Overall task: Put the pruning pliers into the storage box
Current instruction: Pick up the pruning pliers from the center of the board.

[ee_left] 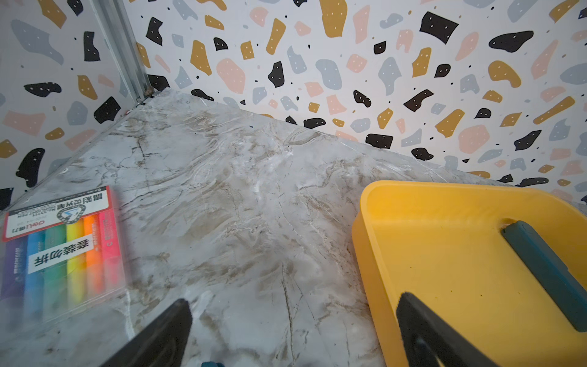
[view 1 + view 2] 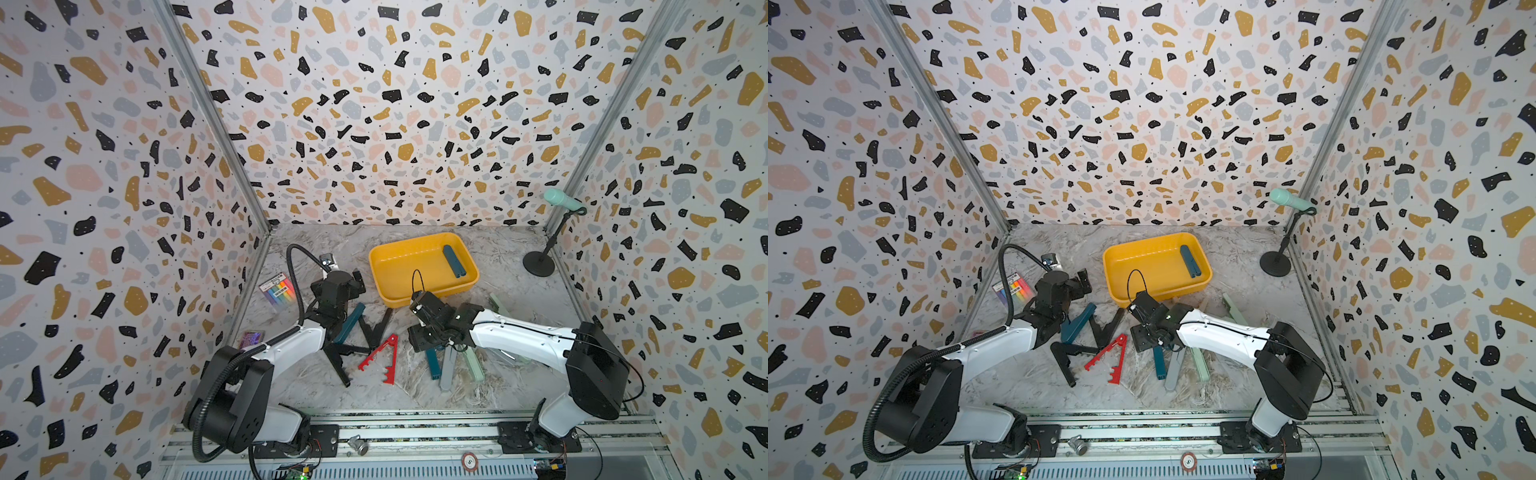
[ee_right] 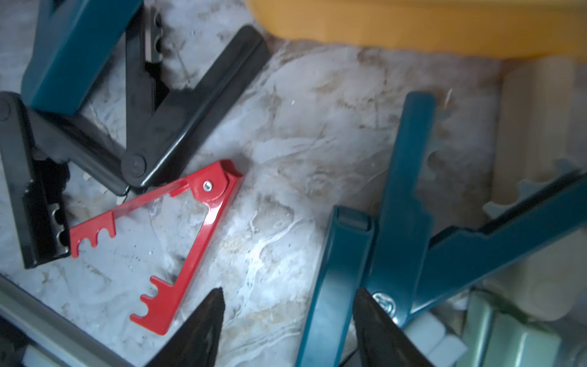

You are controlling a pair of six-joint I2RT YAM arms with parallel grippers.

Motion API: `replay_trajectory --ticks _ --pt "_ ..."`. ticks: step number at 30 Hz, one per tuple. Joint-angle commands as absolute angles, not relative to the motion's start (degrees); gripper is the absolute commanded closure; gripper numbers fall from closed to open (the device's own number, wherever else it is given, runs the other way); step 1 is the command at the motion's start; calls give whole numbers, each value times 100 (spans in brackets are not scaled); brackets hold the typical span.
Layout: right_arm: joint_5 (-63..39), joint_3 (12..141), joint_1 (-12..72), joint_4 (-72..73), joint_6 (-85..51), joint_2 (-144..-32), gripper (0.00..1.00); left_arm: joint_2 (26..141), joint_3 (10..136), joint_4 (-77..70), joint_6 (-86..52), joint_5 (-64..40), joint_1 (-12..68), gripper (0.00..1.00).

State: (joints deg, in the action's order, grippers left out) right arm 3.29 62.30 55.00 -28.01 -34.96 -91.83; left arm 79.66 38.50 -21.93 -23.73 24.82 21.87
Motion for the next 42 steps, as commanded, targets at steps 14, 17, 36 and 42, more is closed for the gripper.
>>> replay_trajectory --ticks 14,17,36,42 --pt "31 5364 5686 -2936 -4377 -8972 35 7887 3675 -2416 -2452 2537 2162 1" --pt "-6 5351 5691 -2859 -4386 -9035 37 7873 3640 -2417 -2452 2563 2162 1" --pt "354 5669 5679 -2724 -4072 -9490 63 7814 3510 -2426 -2435 2654 2153 1" --pt "423 5669 5768 -2634 -3959 -9217 76 7810 3504 -2435 -2452 2673 2154 1"
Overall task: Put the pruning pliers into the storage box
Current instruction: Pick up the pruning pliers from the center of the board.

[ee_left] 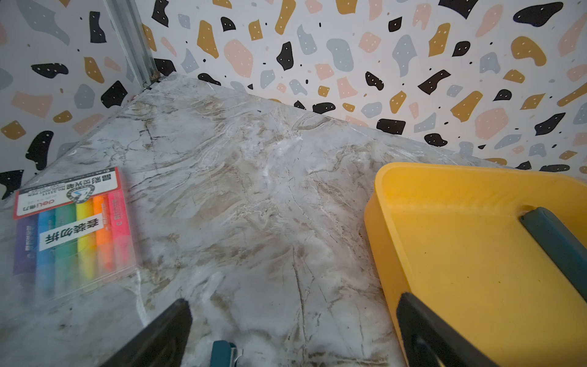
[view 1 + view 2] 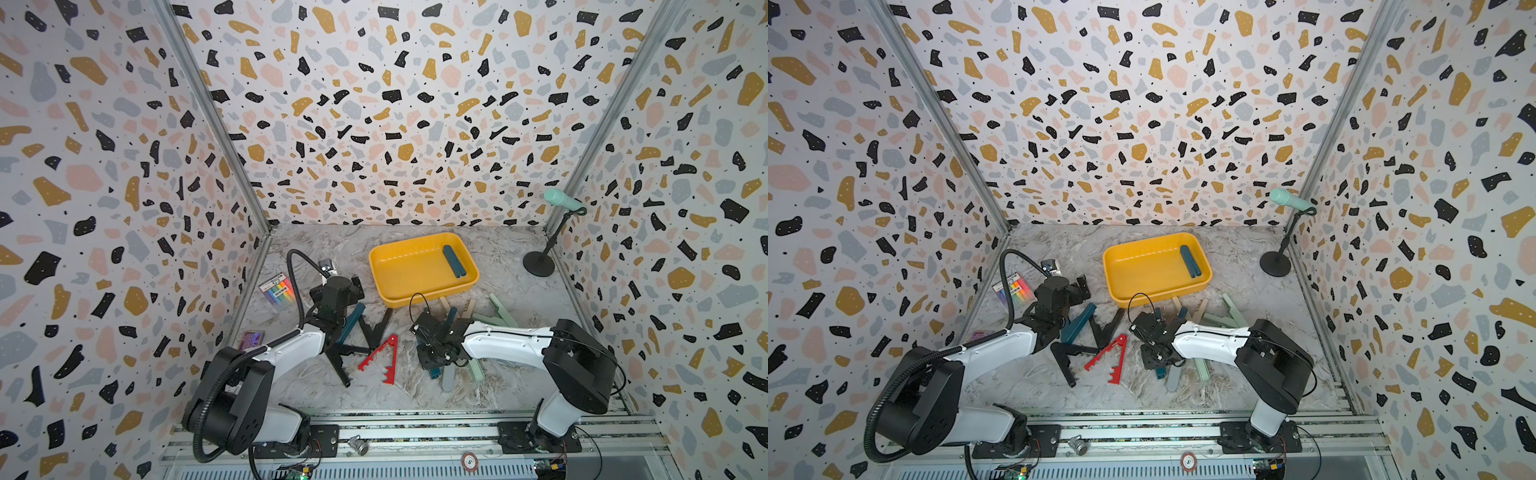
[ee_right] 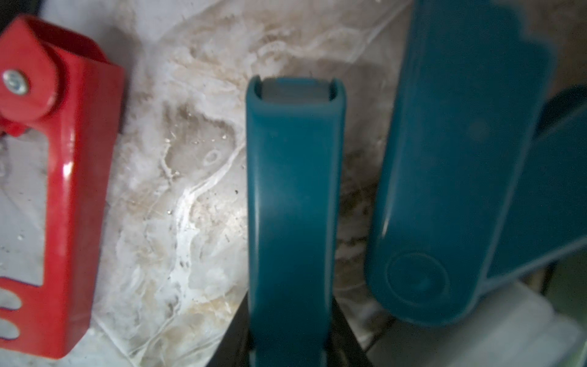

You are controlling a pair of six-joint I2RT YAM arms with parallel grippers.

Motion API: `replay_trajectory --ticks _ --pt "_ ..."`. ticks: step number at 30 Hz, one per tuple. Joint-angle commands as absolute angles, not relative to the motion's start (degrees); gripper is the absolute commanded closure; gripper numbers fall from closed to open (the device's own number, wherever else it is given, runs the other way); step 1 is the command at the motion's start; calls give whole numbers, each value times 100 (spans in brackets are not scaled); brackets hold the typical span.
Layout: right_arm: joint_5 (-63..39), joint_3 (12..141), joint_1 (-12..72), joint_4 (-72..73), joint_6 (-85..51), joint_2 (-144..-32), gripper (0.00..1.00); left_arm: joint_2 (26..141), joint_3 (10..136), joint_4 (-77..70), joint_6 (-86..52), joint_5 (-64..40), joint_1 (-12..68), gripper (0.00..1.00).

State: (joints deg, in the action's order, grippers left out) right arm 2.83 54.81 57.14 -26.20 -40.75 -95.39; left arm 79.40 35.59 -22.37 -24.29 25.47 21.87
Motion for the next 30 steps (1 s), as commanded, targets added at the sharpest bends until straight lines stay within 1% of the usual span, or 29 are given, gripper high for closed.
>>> replay_trajectory --ticks 1,4,7,12,17,20,25,28,30 --pt "446 5689 5766 -2613 -3932 -9152 77 7810 3513 -2434 -2452 2672 2158 1" --pt "501 5788 5715 -2562 -3788 -8959 79 7793 3498 -2435 -2452 2681 2153 1" --pt "339 5804 5517 -2348 -3543 -8714 81 7770 3465 -2443 -2461 2681 2153 1" --pt "17 5852 5029 -1811 -3109 -8257 81 7691 3393 -2452 -2480 2707 2153 1" --pt "12 6291 4346 -1654 -2562 -8241 81 7646 3369 -2487 -2520 2681 2153 1" --pt "67 6607 3907 -1535 -2094 -8354 81 7658 3392 -2483 -2516 2646 2158 1" --pt "175 7118 3224 -1242 -1547 -8853 81 7670 3410 -2477 -2556 2602 2153 1" --pt "2 7499 2771 -1060 -1454 -9451 81 7723 3445 -2472 -2593 2518 2153 1" --pt "-53 7887 2624 -1165 -1319 -9978 80 7735 3463 -2446 -2602 2495 2153 1"
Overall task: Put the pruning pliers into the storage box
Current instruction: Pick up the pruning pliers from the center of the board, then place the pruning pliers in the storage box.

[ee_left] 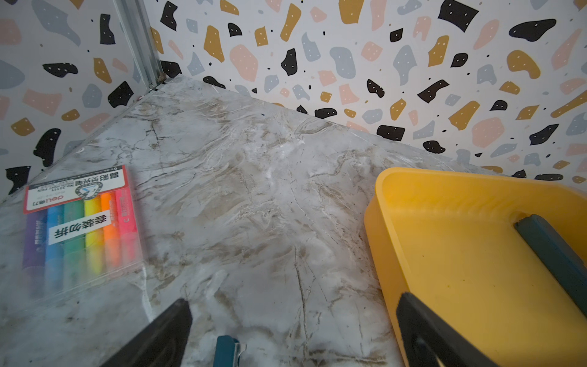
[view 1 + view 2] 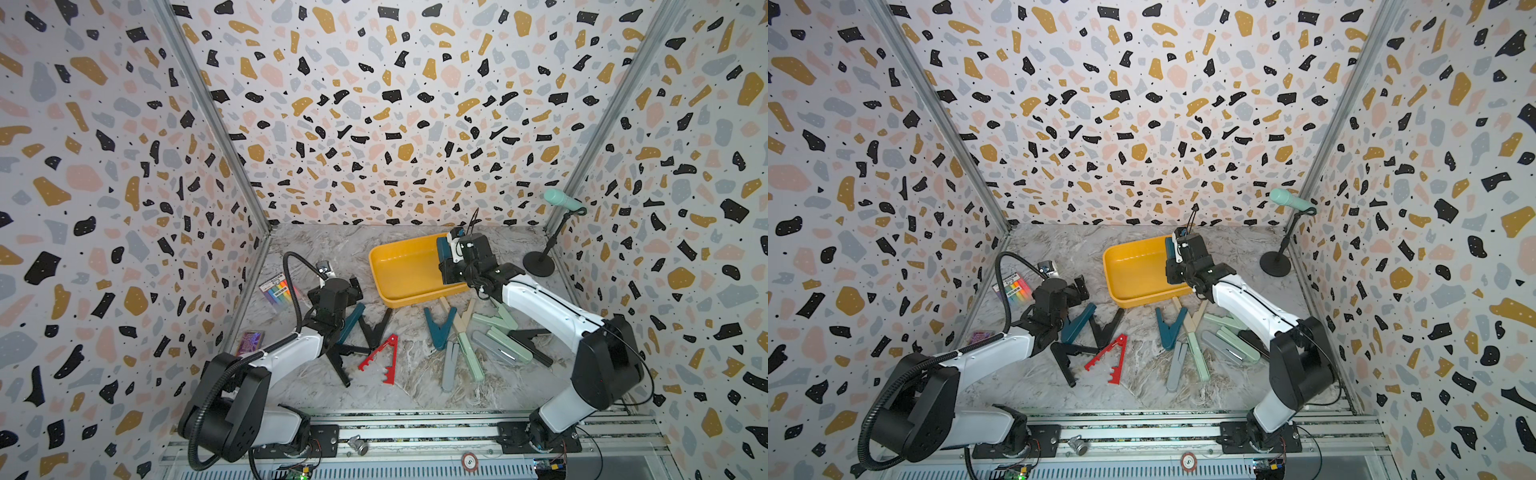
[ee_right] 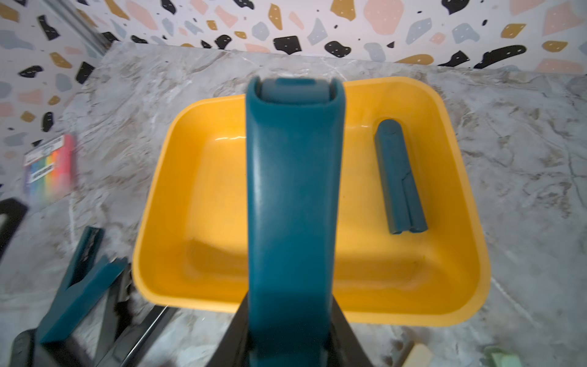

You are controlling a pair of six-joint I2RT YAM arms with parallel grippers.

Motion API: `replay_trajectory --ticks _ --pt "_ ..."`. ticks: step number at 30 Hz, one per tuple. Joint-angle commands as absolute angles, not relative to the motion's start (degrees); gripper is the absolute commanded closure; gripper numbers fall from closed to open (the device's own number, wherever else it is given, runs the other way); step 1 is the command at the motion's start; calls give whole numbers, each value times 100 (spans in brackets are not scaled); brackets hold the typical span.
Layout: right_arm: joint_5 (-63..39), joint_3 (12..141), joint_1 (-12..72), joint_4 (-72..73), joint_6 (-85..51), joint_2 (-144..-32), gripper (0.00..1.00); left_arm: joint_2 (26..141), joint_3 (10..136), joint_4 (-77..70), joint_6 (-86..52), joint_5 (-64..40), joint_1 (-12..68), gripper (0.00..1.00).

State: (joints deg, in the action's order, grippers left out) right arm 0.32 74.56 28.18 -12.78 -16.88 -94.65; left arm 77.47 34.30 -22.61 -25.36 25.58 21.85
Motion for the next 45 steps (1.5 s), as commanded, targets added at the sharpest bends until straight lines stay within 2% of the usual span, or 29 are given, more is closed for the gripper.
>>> replay_trajectory --ticks 1,8,15,45 --pt "-15 8127 2594 -1267 -1211 -10271 80 7731 3473 -2428 -2595 2494 2153 0" --pt "317 9303 2535 -1517 -856 -11720 80 7690 3458 -2347 -2575 2529 2153 1" --pt "557 9991 2481 -1906 -694 -12526 80 7627 3384 -2329 -2593 2546 2158 0" --pt "647 10378 2222 -2238 -479 -13188 77 7664 3392 -2241 -2575 2554 2153 0"
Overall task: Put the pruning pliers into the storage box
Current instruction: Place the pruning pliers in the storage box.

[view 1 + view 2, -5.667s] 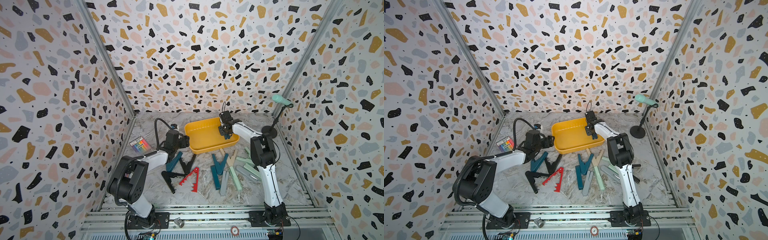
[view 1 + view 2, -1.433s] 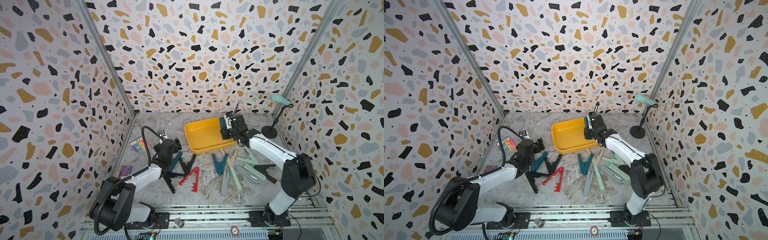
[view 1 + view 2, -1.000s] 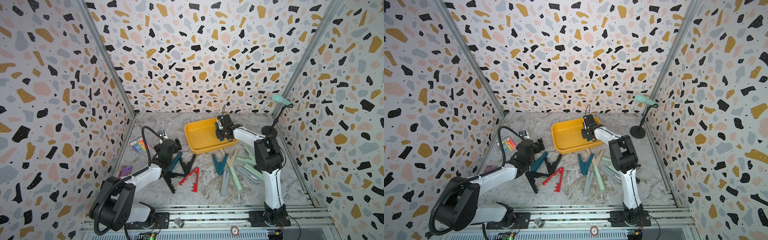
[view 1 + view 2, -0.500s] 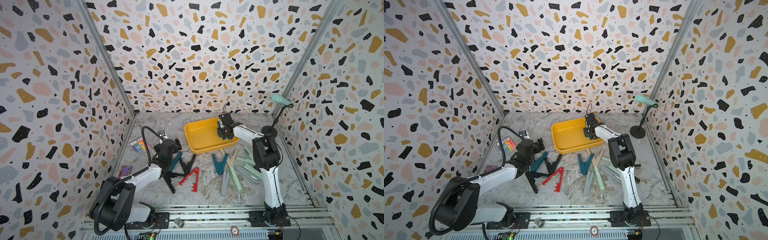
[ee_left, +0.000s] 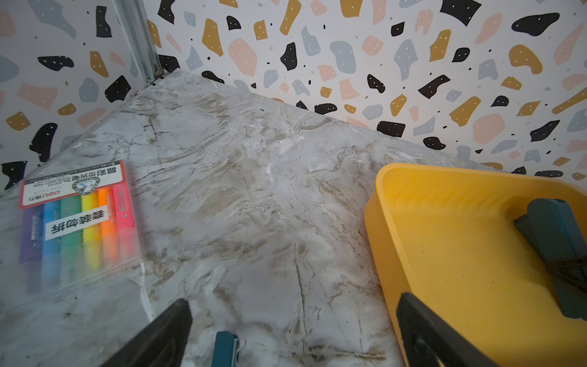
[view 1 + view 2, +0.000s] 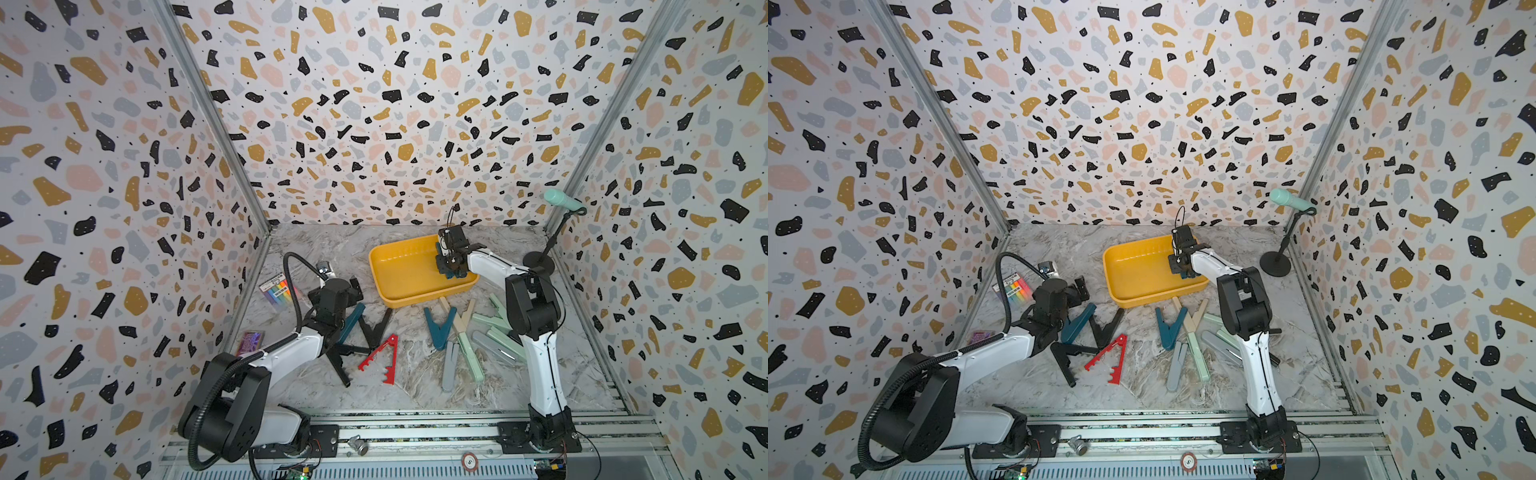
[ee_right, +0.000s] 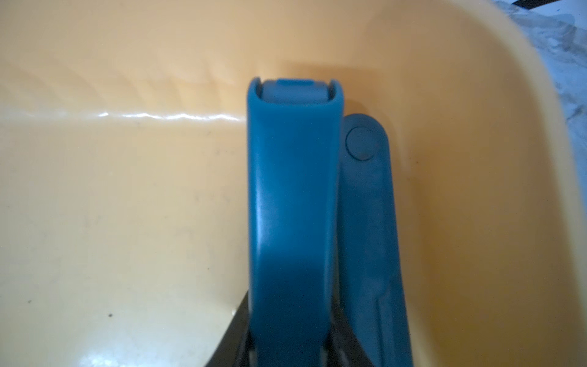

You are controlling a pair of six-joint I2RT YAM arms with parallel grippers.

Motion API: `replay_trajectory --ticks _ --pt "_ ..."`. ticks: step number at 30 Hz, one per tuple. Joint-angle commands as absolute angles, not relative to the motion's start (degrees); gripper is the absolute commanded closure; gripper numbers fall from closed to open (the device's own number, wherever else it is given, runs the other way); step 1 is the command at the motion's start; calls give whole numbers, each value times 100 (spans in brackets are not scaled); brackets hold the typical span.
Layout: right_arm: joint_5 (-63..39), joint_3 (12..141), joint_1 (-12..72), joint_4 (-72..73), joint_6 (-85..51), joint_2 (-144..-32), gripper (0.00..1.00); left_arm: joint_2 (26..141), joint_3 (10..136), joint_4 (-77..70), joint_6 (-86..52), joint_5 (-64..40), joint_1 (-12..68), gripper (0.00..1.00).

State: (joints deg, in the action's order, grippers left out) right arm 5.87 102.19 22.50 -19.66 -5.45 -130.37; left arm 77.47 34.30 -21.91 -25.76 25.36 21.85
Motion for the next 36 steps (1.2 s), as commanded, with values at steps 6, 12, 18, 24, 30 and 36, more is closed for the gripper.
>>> replay_trajectory --ticks 6,12,18,24,30,36 --pt "696 10415 2231 -2294 -448 -13227 73 7666 3388 -2250 -2575 2553 2156 1" --pt "674 10464 2232 -2336 -440 -13298 73 7675 3393 -2250 -2581 2543 2153 1" --pt "728 10581 2227 -2442 -388 -13427 70 7674 3404 -2245 -2575 2536 2153 0" --pt "729 10611 2223 -2443 -387 -13404 67 7696 3417 -2241 -2578 2504 2154 0" --pt "706 10612 2224 -2435 -407 -13353 63 7701 3417 -2259 -2593 2471 2153 1" --pt "698 10617 2224 -2417 -448 -13224 63 7697 3410 -2259 -2593 2477 2154 1"
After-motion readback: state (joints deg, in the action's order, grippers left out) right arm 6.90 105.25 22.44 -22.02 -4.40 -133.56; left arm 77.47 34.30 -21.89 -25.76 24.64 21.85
